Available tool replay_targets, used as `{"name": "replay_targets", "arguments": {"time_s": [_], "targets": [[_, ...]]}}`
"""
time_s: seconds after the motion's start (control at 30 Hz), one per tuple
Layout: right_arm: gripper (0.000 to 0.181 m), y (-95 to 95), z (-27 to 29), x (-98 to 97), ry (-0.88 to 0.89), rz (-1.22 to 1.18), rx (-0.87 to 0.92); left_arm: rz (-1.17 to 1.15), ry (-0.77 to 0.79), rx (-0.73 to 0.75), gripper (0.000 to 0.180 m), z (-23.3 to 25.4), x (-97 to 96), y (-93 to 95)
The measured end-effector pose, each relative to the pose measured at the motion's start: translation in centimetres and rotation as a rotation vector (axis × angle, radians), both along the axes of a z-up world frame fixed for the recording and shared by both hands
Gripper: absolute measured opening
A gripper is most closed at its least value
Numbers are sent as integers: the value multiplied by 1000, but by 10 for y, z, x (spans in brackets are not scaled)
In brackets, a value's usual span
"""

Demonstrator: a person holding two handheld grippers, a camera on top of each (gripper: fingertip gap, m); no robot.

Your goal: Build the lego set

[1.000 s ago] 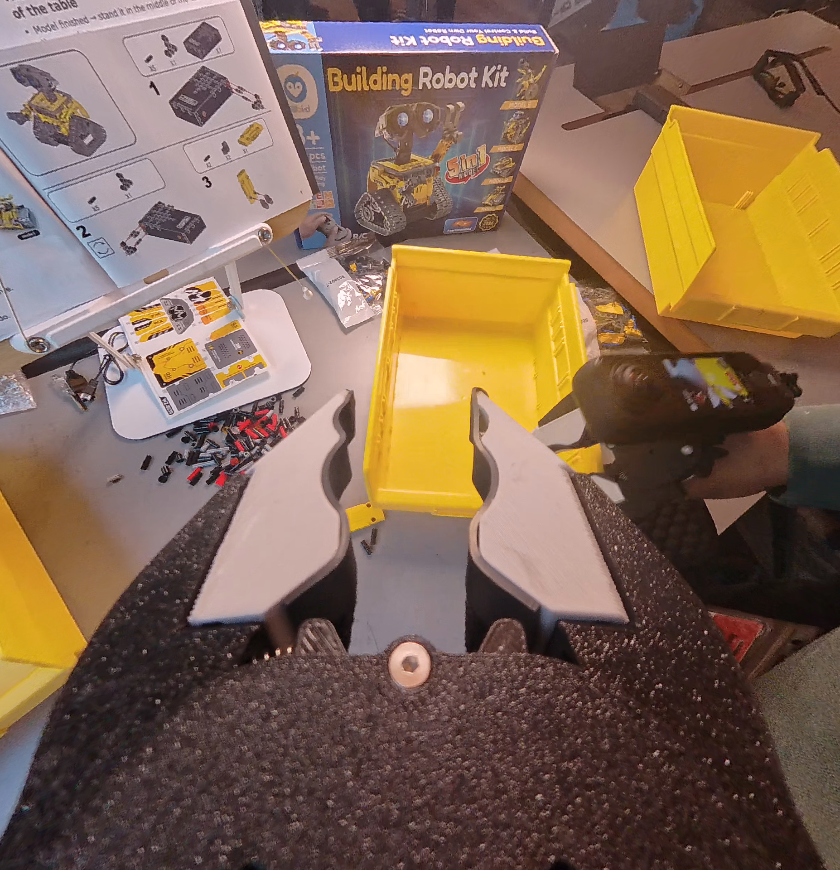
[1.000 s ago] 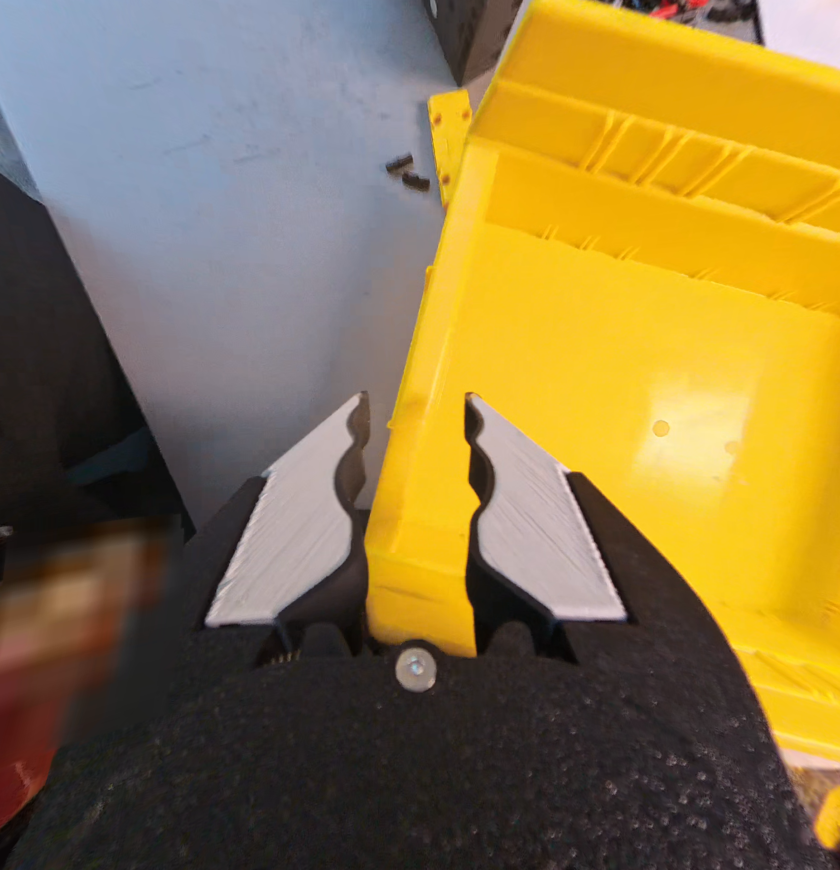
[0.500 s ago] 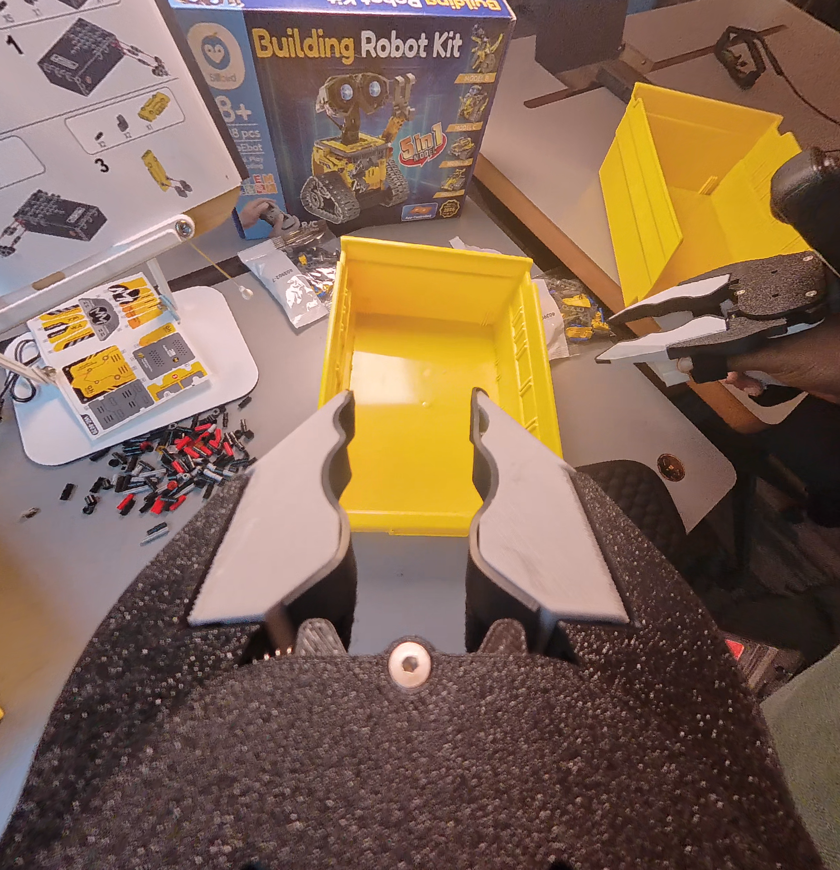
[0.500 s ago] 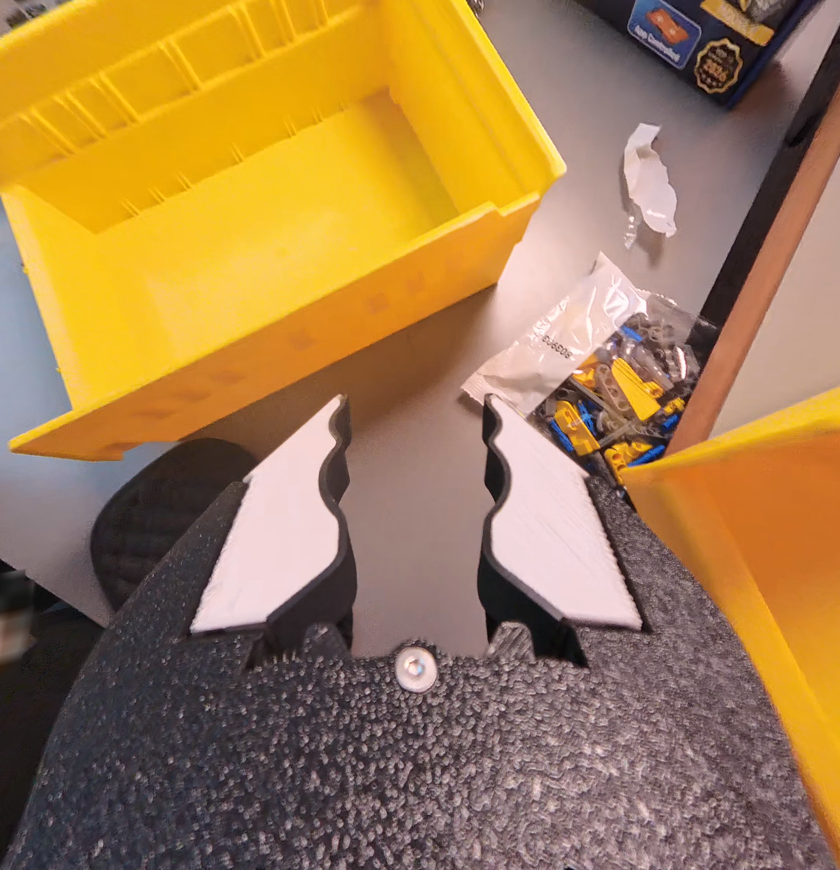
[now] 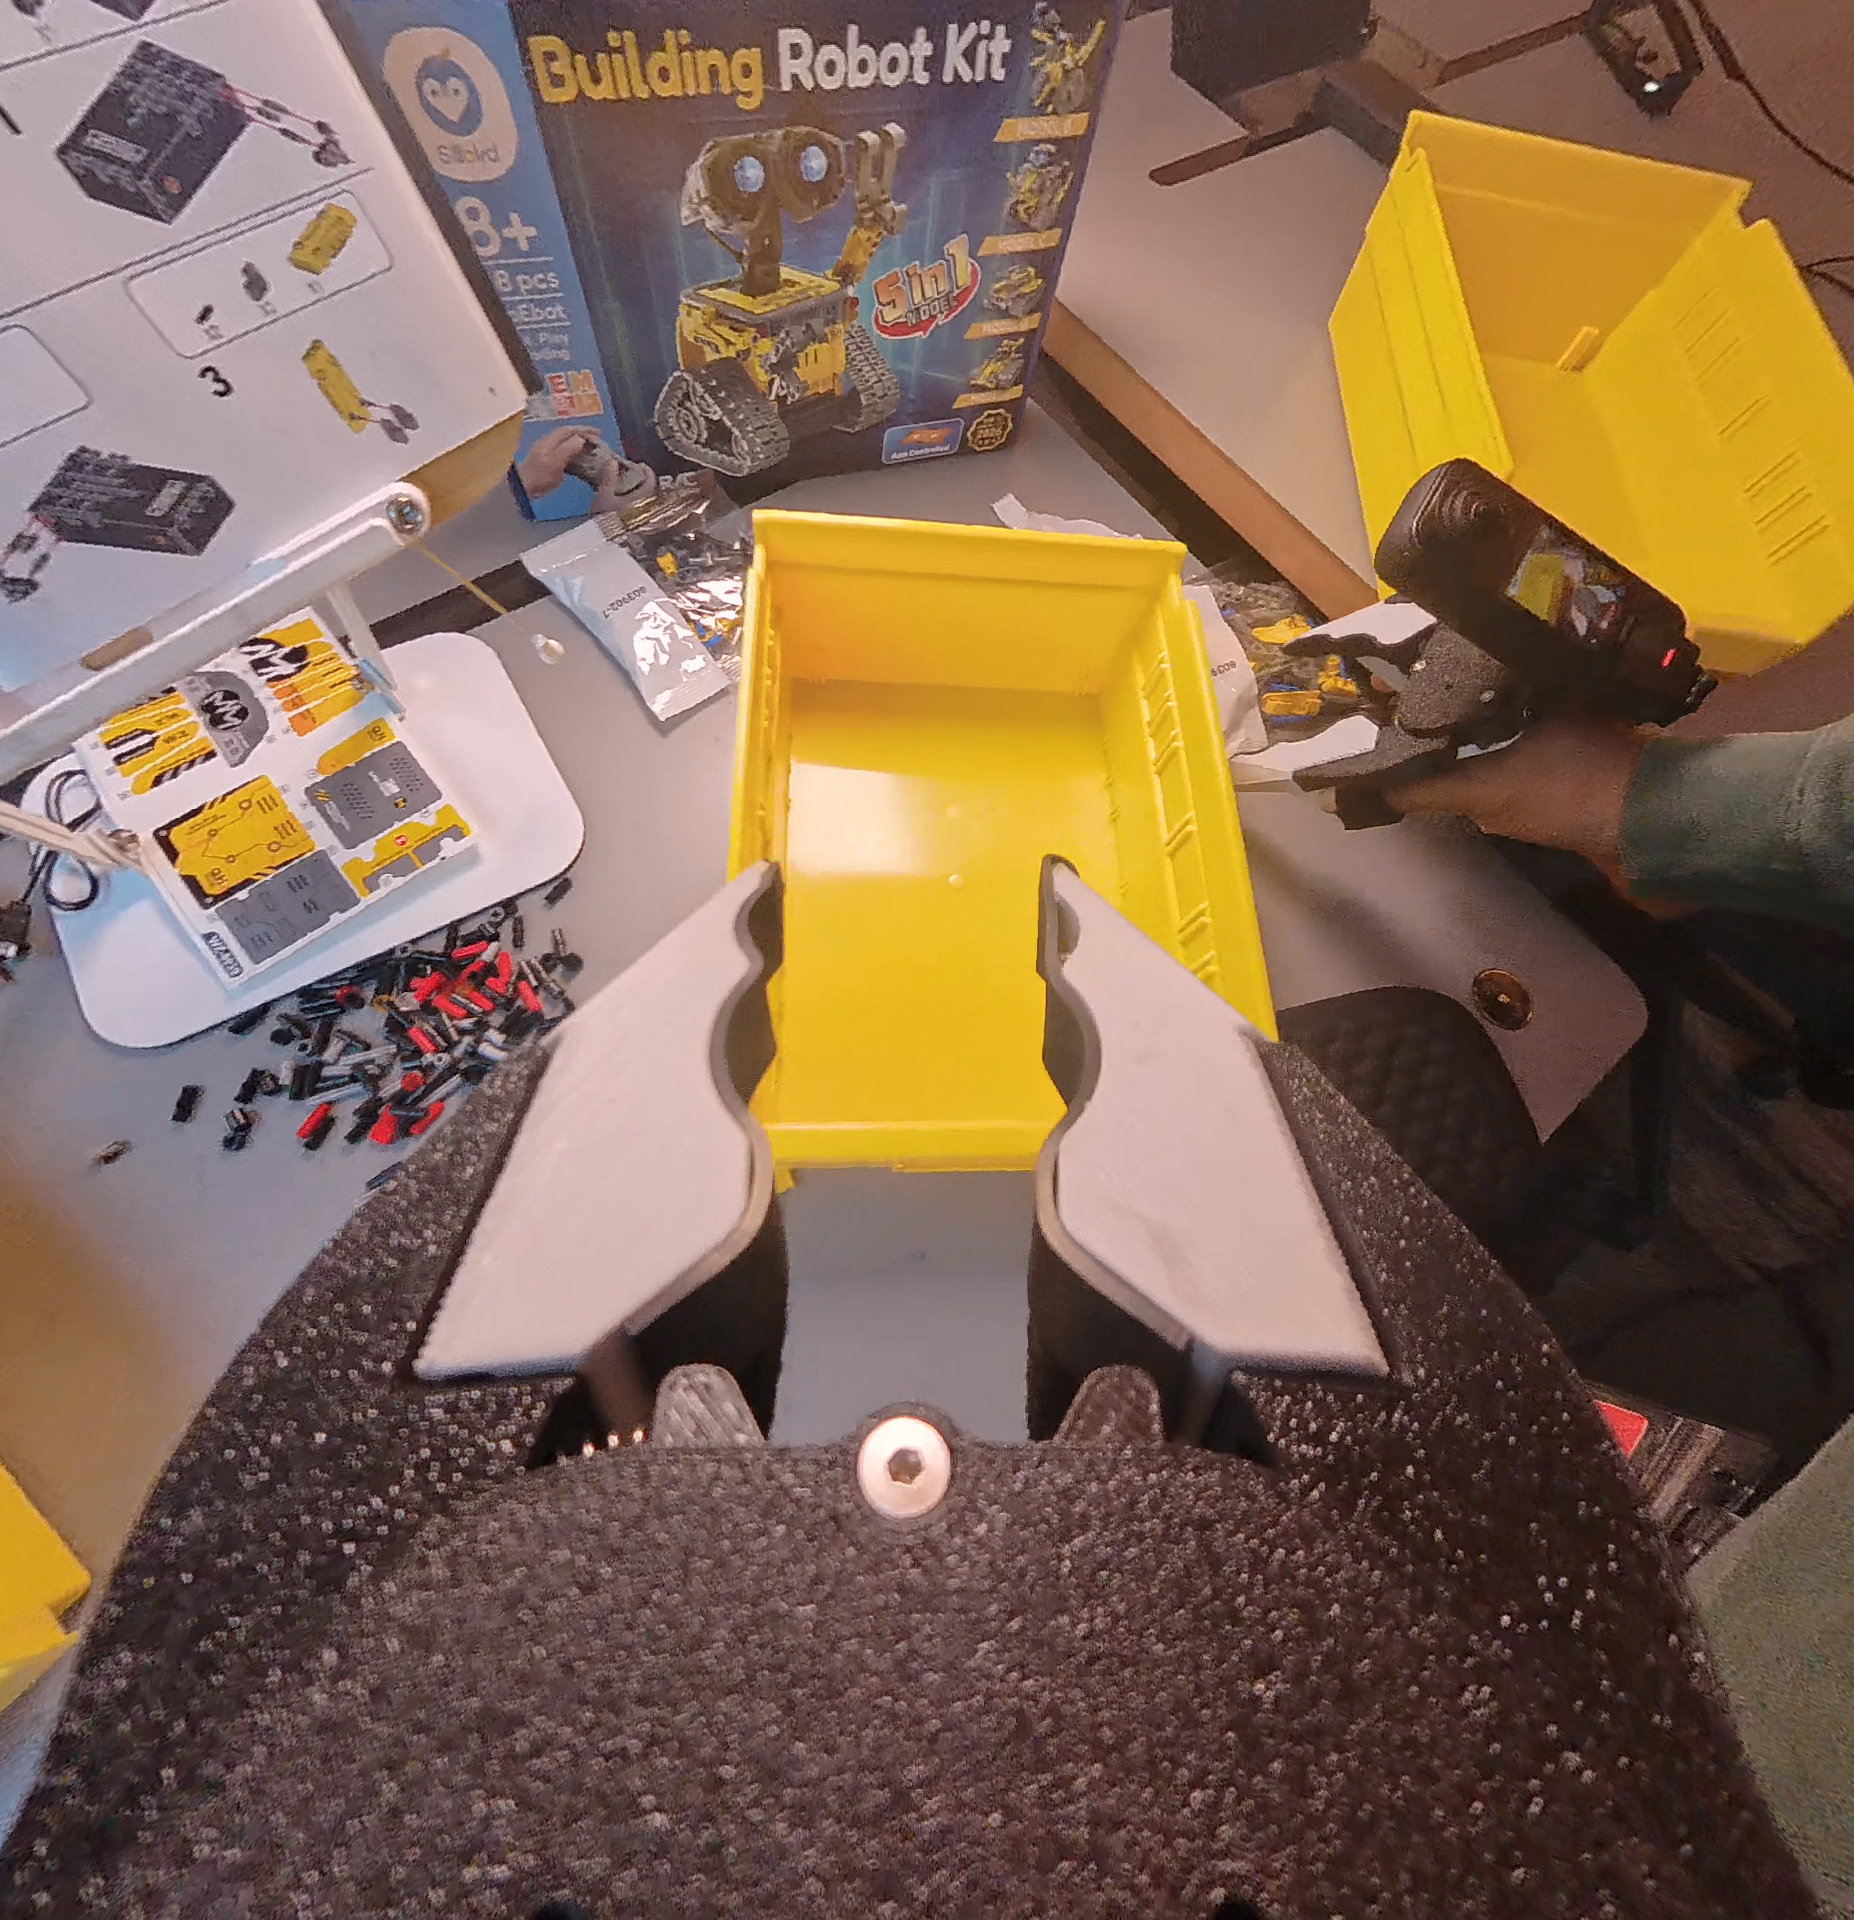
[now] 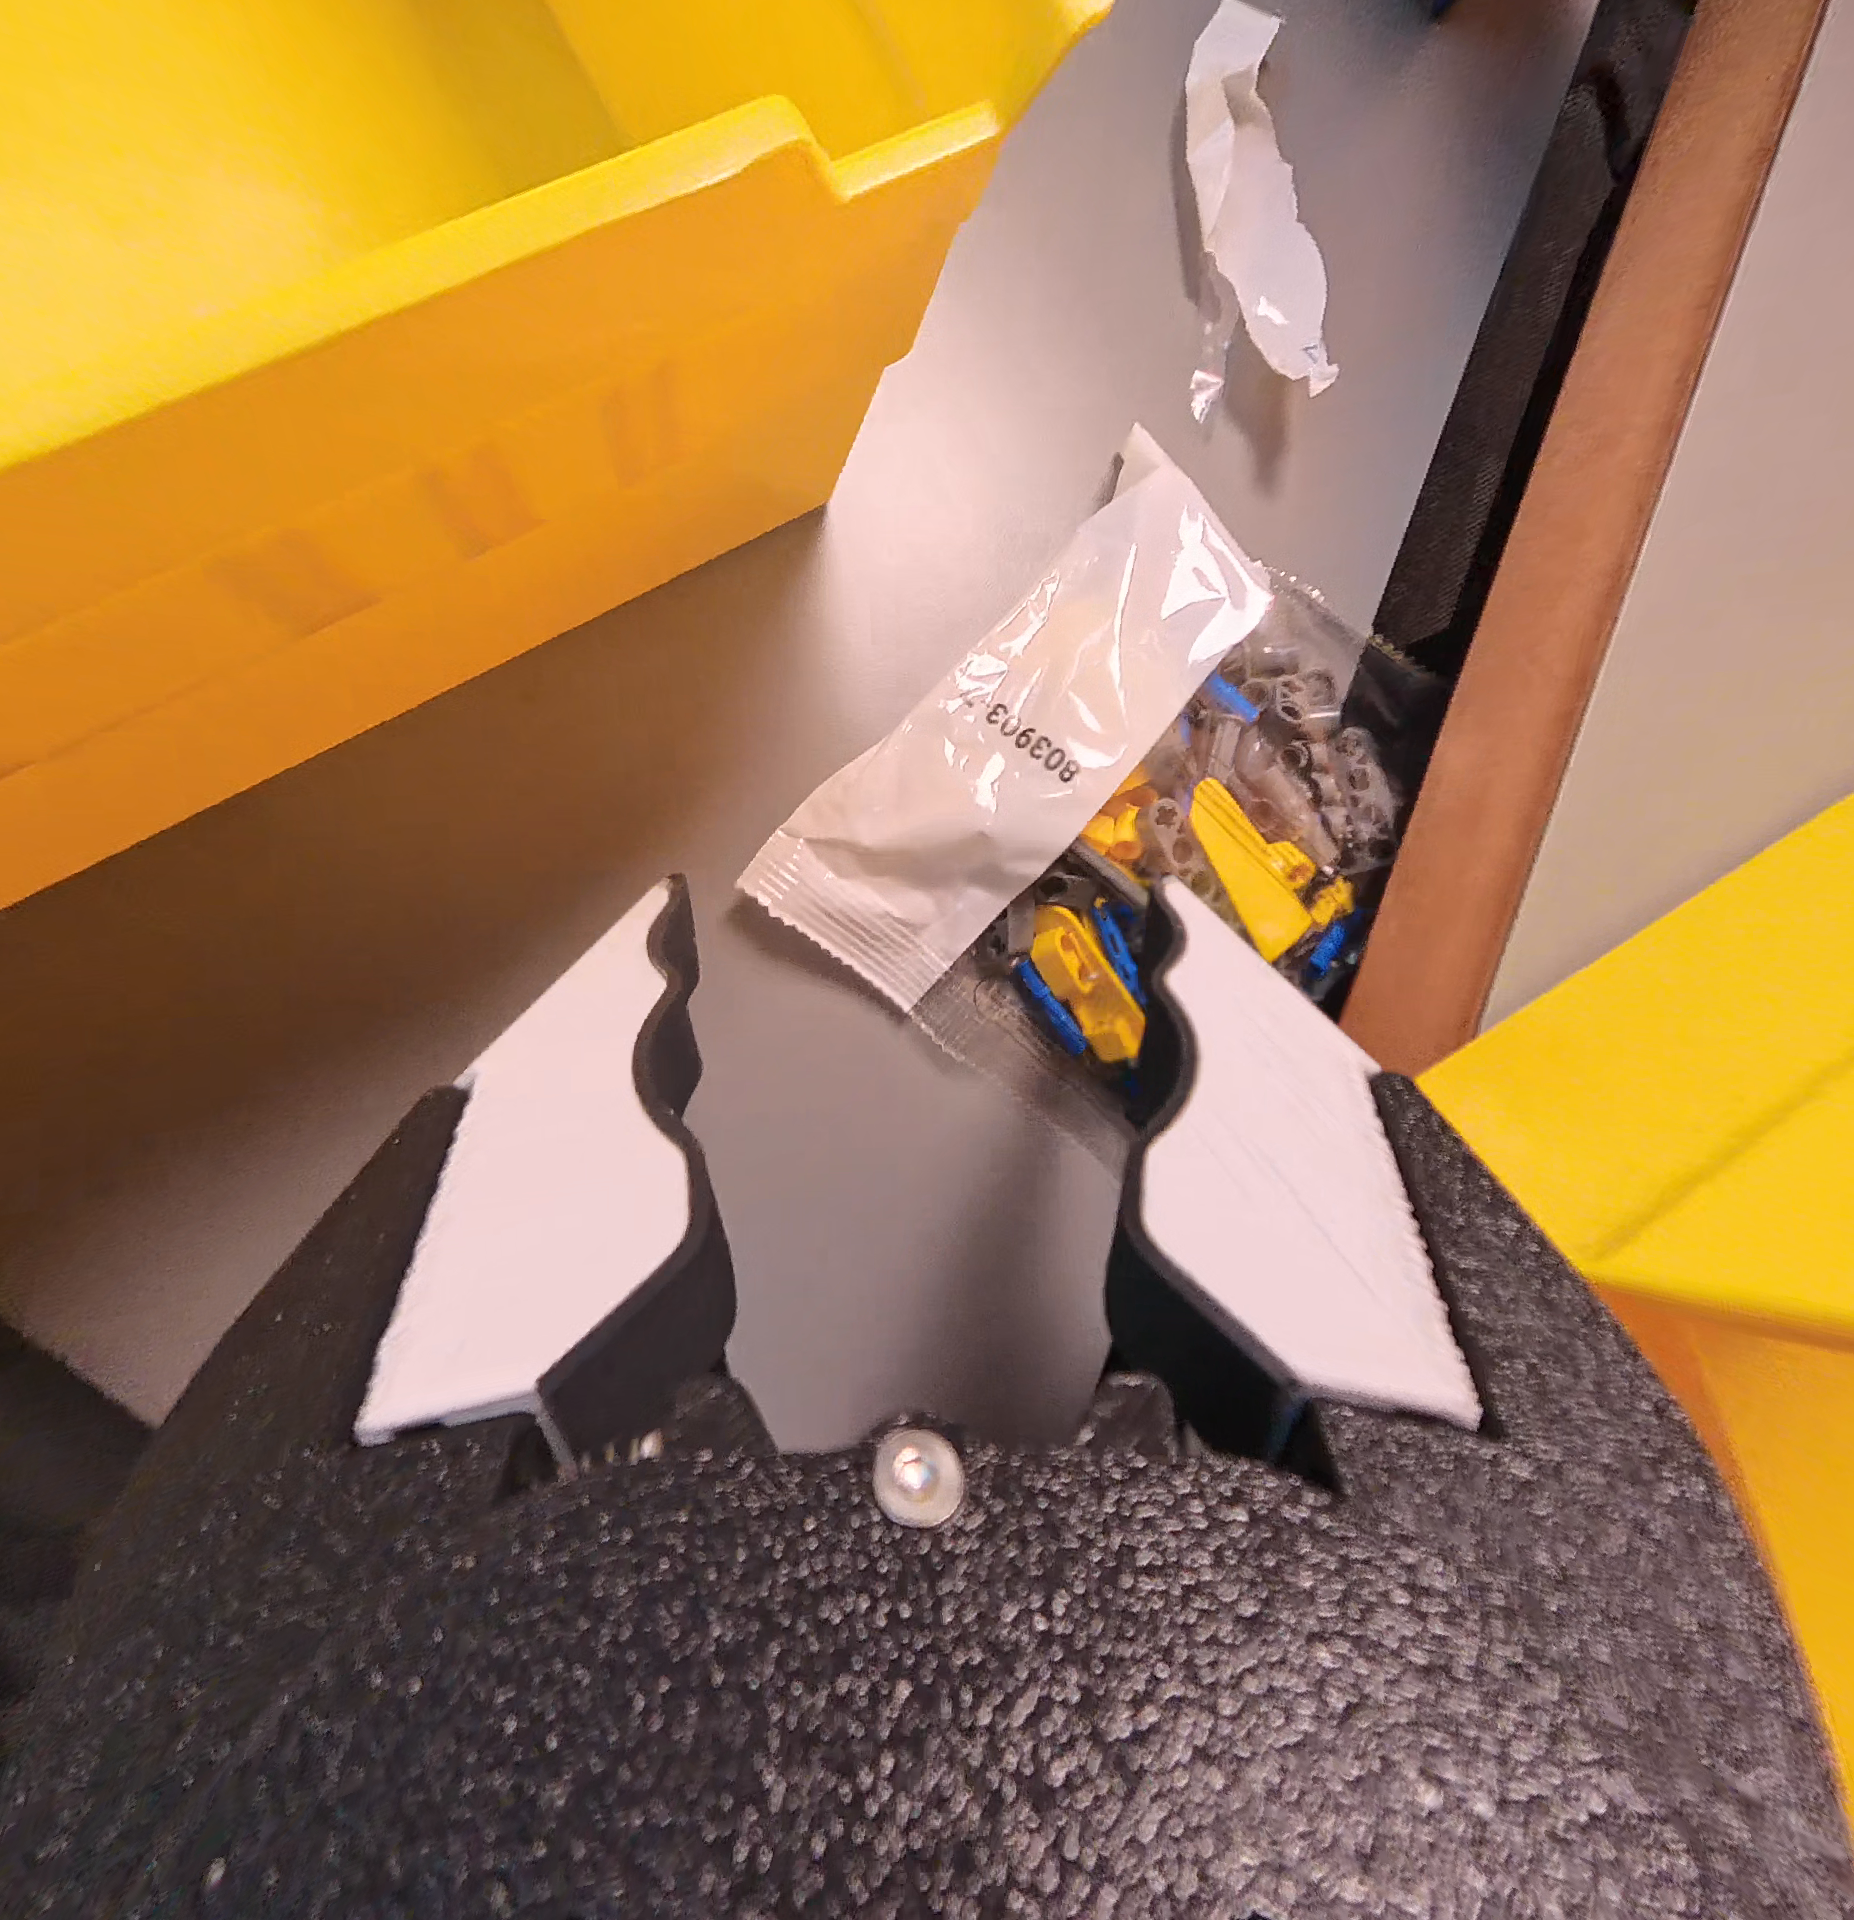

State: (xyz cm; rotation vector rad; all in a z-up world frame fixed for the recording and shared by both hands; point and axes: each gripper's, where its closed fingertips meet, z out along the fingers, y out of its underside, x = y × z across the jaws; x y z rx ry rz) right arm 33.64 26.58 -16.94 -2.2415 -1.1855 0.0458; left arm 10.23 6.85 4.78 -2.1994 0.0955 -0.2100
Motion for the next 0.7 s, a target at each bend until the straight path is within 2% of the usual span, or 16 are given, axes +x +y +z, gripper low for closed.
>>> {"name": "replay_targets", "arguments": {"time_s": [0.1,0.2,0.3,0.47,0.57,0.7], "targets": [[90,10,-8,-5,-52,10,72,40,6,-19,49,0,-15,-11],[74,13,-14,-11,-1,-8,48,55,6,-54,48,-7,-22,-23],[56,13,-16,-14,34,-10,30,51,3,-73,48,-11,-22,-27],[3,17,-9,-6,31,-42,59,7,2,-55,47,-6,-10,-17],[0,9,4,-6,86,-47,23,-29,-2,-40,47,-2,-1,-10],[0,-12,43,-8,268,-116,-23,-69,-30,-23,47,2,11,2]]}}
